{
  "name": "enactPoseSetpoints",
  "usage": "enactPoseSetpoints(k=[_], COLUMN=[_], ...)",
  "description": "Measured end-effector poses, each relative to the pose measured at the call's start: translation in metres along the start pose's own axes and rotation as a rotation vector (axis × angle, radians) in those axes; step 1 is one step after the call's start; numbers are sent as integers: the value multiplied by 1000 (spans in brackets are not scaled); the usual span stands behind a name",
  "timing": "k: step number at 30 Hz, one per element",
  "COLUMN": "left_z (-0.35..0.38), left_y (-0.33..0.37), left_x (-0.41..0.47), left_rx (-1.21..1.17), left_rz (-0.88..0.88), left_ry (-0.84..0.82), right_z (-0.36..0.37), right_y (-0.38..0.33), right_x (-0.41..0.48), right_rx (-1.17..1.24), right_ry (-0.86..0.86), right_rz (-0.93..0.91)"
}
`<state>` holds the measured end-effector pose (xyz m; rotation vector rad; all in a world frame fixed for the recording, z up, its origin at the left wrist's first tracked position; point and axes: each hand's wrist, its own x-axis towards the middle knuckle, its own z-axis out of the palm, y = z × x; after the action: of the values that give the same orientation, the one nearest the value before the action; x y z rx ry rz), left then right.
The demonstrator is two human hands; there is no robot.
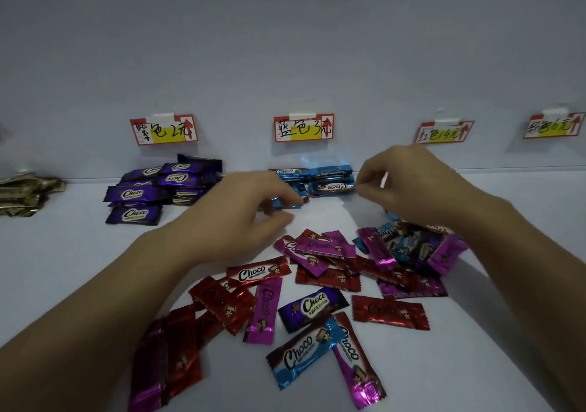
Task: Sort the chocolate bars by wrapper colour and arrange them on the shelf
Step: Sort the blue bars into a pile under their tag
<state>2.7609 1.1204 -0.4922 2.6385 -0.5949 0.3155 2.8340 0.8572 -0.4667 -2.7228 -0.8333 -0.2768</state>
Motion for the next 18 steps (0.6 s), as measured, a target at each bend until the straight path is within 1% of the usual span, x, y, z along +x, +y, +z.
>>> enactPoseSetpoints(k=[2,3,4,6,8,10,11,14,18], left_z=[1,3,3,1,-1,-1,-1,1,3], left_y=[15,20,24,27,30,32,34,40,51], left_x=[-6,-9,-11,-12,-13,-15,-15,-14,-9], left_rx=[-48,-45,-33,1,64,118,136,129,94], left_rz=[111,141,148,145,135,125,120,125,112], left_ry=[-218,-304,-351,-330,-281,-254,-243,-199,-175], right_z=[-14,-19,-22,-25,-28,-32,-33,-30,-20], right_y=[-1,-2,-3,-4,-5,-5,-5,-1,7], right_x=[-8,-10,-11,-14,-15,-16,-15,-12,-11], right_rx=[30,24,11,0,73,143,154,71,8], right_ry=[-209,-313,-404,-531,-615,-659,-646,-552,-556], right_rz=[-3,0,-3,-30,-52,-64,-68,-59,-11])
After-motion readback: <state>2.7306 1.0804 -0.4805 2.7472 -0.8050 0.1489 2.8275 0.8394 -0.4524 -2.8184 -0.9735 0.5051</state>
